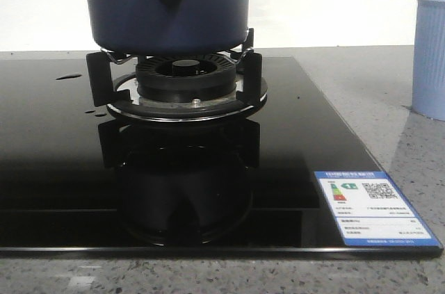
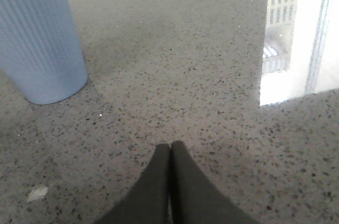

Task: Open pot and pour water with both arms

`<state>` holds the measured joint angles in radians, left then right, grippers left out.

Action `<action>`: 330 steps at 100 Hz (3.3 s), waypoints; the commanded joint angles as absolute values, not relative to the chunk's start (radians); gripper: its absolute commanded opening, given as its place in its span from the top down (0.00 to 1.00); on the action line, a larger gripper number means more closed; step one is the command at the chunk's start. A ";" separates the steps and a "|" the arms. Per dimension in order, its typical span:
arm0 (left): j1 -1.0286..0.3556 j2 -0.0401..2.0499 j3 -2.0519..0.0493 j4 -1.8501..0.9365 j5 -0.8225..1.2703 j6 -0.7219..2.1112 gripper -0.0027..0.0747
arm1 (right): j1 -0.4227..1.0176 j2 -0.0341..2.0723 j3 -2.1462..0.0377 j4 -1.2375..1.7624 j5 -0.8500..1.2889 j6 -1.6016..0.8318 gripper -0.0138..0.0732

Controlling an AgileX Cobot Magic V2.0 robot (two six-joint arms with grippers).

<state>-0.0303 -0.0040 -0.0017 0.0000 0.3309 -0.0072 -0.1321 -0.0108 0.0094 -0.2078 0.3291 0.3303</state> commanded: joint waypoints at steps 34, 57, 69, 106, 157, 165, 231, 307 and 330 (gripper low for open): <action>-0.029 -0.031 0.034 -0.006 0.270 -0.014 0.99 | -0.138 -0.026 0.036 -0.172 0.199 0.323 0.92; -0.029 -0.031 0.034 -0.636 0.089 -0.014 0.99 | -0.138 -0.026 0.036 0.297 -0.038 0.337 0.92; -0.029 -0.031 0.034 -0.892 0.029 -0.014 0.99 | -0.138 -0.026 0.036 0.379 -0.034 0.337 0.92; -0.029 -0.025 -0.069 -1.175 0.208 0.180 0.99 | -0.136 -0.003 -0.145 0.463 0.358 0.337 0.92; -0.029 0.488 -0.469 -1.140 0.722 0.691 0.99 | -0.111 0.317 -0.601 0.507 1.177 0.191 0.92; -0.047 0.573 -0.529 -1.182 0.780 0.791 0.99 | -0.094 0.342 -0.640 0.510 1.233 0.149 0.92; -0.249 0.921 -0.874 -1.342 0.830 1.467 0.49 | -0.079 0.347 -0.676 0.514 0.924 -0.142 0.92; -0.268 1.316 -1.143 -1.433 0.681 1.549 0.18 | -0.079 0.347 -0.676 0.516 1.041 -0.142 0.92; -0.268 1.378 -1.162 -1.497 0.647 1.603 0.18 | -0.079 0.347 -0.676 0.516 1.039 -0.142 0.92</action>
